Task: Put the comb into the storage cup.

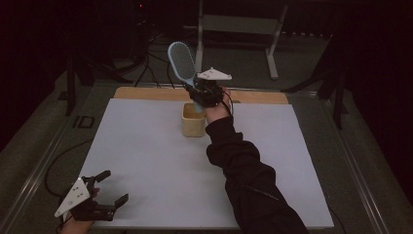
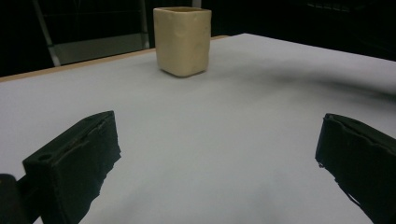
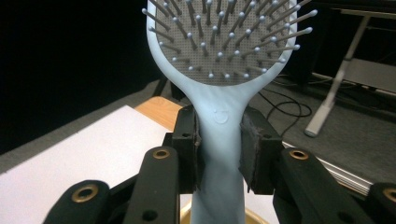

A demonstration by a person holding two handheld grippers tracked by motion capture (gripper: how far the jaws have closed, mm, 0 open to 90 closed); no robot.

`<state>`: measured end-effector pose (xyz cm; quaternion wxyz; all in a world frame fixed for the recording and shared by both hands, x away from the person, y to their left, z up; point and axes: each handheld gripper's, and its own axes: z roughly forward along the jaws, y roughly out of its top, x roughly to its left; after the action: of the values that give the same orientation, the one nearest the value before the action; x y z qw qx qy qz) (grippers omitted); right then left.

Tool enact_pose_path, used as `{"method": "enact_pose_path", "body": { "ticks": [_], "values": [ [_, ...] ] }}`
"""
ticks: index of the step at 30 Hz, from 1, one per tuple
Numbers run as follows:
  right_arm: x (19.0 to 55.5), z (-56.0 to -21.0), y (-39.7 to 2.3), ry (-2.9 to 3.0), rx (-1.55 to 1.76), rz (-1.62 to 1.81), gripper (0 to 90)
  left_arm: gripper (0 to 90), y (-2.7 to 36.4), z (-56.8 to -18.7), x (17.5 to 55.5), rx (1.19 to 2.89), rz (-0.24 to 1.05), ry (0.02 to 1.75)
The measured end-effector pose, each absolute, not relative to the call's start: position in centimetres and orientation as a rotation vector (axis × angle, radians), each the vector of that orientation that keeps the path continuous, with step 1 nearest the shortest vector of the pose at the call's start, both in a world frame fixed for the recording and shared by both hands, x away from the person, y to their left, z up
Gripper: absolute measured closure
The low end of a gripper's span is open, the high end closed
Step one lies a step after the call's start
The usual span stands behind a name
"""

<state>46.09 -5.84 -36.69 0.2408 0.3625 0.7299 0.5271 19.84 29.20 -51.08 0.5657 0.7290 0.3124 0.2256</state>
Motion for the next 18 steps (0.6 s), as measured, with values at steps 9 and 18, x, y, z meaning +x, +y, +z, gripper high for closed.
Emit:
{"method": "enact_pose_path", "body": {
  "ticks": [9, 18],
  "values": [
    [47.4, -36.4, -4.6, 1.975, 0.988, 1.476, 70.1, 0.0, 29.2, -51.1, 19.8, 1.712, 0.528, 0.734],
    [48.1, -36.4, -4.1, 1.893, 1.026, 1.517, 70.1, 0.0, 29.3, -51.1, 19.8, 1.706, 0.527, 0.732]
  ]
}}
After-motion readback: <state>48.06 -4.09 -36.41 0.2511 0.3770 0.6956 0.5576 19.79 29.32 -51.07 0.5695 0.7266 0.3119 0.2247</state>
